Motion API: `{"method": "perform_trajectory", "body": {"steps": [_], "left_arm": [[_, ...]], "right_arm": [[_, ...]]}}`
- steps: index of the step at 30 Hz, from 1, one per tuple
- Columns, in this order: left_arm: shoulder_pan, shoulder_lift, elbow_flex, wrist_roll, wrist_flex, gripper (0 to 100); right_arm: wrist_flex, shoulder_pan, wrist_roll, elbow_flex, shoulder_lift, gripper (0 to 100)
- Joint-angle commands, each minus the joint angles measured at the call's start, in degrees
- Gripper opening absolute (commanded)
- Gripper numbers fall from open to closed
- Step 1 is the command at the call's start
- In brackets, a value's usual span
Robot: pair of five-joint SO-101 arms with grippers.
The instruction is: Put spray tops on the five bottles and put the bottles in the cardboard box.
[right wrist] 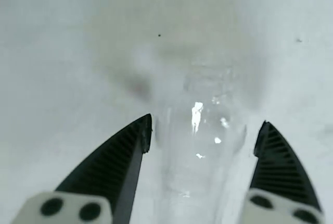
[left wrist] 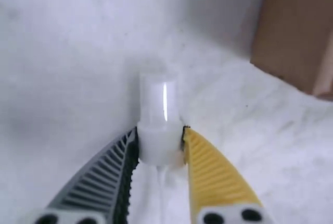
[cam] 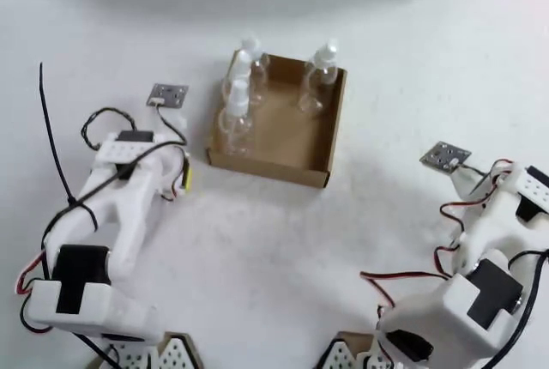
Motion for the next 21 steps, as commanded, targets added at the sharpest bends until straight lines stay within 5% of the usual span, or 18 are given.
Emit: {"method": "perform_trajectory", "body": {"steps": [1,10,21], "left_arm": [[0.7,-0.7,-3.3,-0.8,-1.6,2],[0.7,-0.7,-3.3,-0.8,-1.6,2],[0.7,-0.7,-3.3,-0.8,-1.6,2]], "right_arm": [[-0.3,0.5,0.7,-4.5,-0.5,27.8],[3.7,1.5,11.7,-5.4,0.0,27.6],[3.6,2.6,13.5,-5.2,0.1,27.6]]}}
